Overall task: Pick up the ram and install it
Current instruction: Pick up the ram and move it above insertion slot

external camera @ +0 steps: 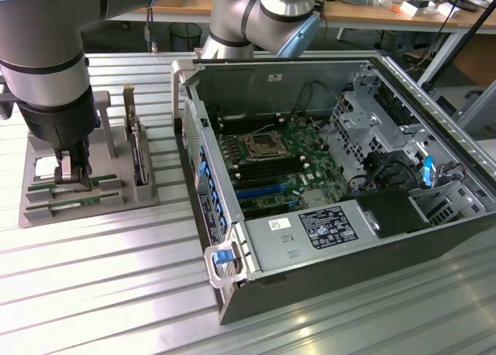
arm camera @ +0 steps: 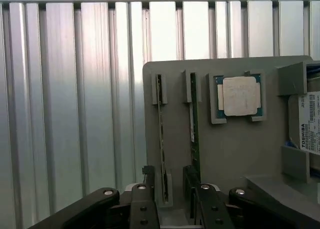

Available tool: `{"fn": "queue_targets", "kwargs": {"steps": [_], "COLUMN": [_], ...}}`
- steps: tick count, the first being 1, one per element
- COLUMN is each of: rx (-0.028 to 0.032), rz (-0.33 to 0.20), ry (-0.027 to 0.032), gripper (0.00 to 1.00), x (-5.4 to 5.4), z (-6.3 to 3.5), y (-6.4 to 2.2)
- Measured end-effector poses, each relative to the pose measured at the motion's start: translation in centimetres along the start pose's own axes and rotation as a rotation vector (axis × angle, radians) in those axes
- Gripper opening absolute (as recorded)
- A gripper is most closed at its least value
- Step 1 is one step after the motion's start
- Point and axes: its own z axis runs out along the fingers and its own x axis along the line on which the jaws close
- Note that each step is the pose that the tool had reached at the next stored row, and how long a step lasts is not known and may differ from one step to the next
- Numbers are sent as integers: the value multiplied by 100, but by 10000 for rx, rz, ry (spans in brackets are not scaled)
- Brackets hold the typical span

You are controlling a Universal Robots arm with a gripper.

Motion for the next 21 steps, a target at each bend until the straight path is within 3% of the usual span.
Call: {"fn": "queue_targets", "kwargs": {"steps": [7,13,21], "rx": [-2,-10,-26], "rz": [-63,-240,-495], "ry": [1,8,21], "gripper": [36,36,36], "x": [88,100,50], "z": [68,256,403], "y": [4,67,124]}}
